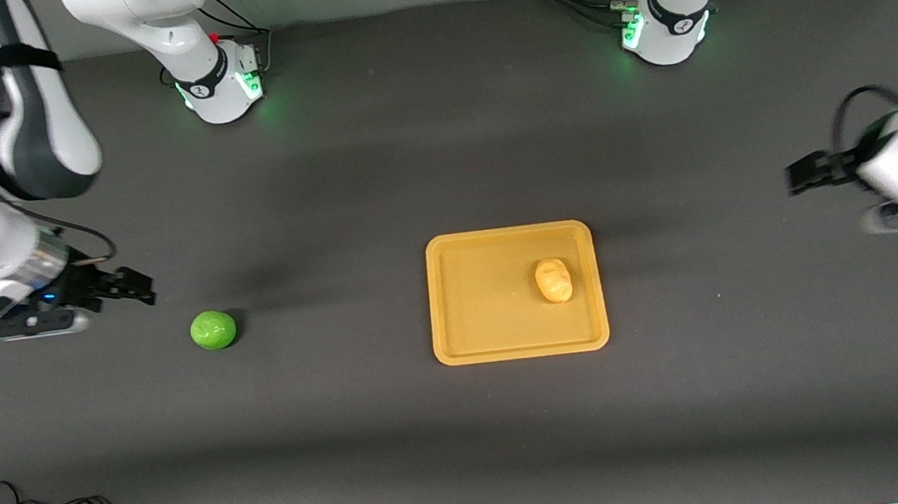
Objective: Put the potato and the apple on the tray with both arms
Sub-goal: 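Release the potato and withdraw the left gripper while the right gripper reaches the apple, then close the right gripper on the green apple and lift it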
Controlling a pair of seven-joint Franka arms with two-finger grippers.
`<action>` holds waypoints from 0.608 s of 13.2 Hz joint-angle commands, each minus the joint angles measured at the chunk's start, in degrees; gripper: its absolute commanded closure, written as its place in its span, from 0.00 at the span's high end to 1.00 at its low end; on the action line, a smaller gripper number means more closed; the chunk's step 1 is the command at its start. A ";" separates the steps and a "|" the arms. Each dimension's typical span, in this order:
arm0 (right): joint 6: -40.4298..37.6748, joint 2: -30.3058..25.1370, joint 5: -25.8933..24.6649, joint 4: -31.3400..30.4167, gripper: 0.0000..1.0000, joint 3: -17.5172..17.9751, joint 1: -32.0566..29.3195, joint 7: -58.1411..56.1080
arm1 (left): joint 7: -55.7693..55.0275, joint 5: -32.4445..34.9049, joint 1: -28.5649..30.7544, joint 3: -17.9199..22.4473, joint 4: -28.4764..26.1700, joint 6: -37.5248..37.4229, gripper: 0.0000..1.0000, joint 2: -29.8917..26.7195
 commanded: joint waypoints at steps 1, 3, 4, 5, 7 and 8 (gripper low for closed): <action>9.52 3.58 1.38 -4.06 1.00 -0.20 0.79 -0.92 | 4.61 0.04 3.75 -0.86 2.55 -3.34 0.94 -0.16; 15.49 8.07 1.38 -4.15 1.00 -0.12 0.97 -0.92 | 5.41 -0.04 5.33 -0.77 2.55 -3.87 0.92 -2.10; 18.83 10.44 1.38 -4.15 1.00 -0.20 0.97 -1.01 | 5.41 -0.13 5.69 -0.77 2.64 -4.57 0.93 -2.63; 21.47 12.20 1.38 -4.24 1.00 -0.20 0.88 -0.92 | 5.41 -0.39 5.78 -0.68 2.64 -5.54 0.93 -3.07; 26.30 15.98 1.47 -4.15 1.00 -0.12 0.88 -0.83 | 5.24 -1.62 5.78 -0.68 2.81 -6.07 0.93 -3.69; 28.42 17.22 1.47 -4.15 1.00 0.06 0.97 -0.83 | 4.54 -1.89 5.78 -0.68 3.69 -6.16 0.93 -3.69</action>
